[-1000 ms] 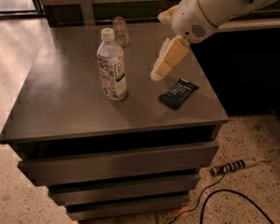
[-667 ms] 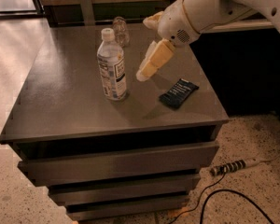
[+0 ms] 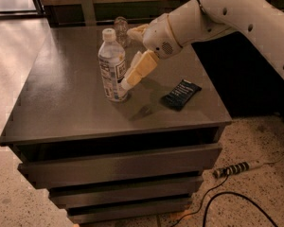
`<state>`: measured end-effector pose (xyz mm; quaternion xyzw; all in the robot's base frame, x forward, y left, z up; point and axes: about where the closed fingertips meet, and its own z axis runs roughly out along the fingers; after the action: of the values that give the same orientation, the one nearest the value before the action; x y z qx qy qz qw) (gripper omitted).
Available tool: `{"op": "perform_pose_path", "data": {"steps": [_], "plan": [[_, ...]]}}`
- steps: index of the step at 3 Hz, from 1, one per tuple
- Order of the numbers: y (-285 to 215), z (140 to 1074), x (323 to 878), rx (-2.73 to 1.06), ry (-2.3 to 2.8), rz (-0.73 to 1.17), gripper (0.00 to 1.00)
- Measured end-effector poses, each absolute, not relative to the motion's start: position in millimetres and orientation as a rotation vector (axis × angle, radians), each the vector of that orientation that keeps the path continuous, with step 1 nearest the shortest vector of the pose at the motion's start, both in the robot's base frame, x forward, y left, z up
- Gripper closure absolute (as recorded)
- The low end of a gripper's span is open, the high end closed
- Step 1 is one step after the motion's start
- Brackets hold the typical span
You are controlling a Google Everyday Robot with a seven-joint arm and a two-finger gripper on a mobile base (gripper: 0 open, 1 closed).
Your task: Knock blue plastic bottle over
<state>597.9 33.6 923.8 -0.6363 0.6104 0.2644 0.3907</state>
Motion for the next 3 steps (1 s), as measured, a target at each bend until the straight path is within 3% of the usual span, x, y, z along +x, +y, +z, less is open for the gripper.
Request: {"op": "perform_pose_path", "data": {"steps": [1,3], "plan": [[50.4,917.9,599.5,-1.597,1.535,0.744,0.16],[61.6,927.3,596.5,-1.558,1.500,0.877,0.64]]}}
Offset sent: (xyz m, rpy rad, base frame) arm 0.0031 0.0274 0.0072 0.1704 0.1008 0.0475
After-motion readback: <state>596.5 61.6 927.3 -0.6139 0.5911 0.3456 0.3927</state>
